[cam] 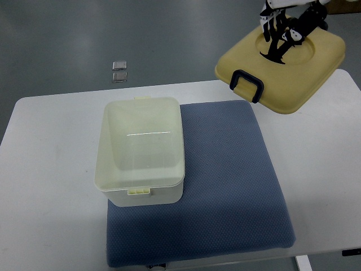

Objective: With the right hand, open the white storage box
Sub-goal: 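Lift the yellow lid off the box with the right hand, then lower the held lid onto the blue mat beside the box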

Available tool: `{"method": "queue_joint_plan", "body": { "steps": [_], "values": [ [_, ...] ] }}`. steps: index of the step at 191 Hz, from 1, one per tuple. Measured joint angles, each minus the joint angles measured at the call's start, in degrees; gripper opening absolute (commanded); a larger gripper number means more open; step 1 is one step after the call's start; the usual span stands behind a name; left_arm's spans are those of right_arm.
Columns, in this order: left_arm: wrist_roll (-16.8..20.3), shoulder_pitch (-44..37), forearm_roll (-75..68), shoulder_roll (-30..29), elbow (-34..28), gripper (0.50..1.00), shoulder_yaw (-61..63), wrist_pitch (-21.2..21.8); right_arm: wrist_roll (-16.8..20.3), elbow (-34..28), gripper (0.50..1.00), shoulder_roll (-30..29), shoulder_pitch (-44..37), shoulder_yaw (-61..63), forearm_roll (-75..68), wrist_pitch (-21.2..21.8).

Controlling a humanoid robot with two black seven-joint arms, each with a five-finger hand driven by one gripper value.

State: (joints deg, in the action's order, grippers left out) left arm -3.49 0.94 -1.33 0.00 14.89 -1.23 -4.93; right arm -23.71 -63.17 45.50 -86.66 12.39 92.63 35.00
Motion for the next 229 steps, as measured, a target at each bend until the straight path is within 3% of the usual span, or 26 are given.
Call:
{"method": "queue_joint_plan", "body": {
  "steps": [103,229],
  "values": [
    [-0.02,0.03,-0.04,0.00,0.06,1.000,0.00,0.09,0.13,0.33,0.500,-2.94,15.43,-0.09,9.85,-6.72],
    [-0.03,0.03,0.03,0.00,0.02,1.000,0.00,0.09,0.34,-0.09,0.500,-8.51,19.78,0.10,9.91,-9.76]
  ]
}}
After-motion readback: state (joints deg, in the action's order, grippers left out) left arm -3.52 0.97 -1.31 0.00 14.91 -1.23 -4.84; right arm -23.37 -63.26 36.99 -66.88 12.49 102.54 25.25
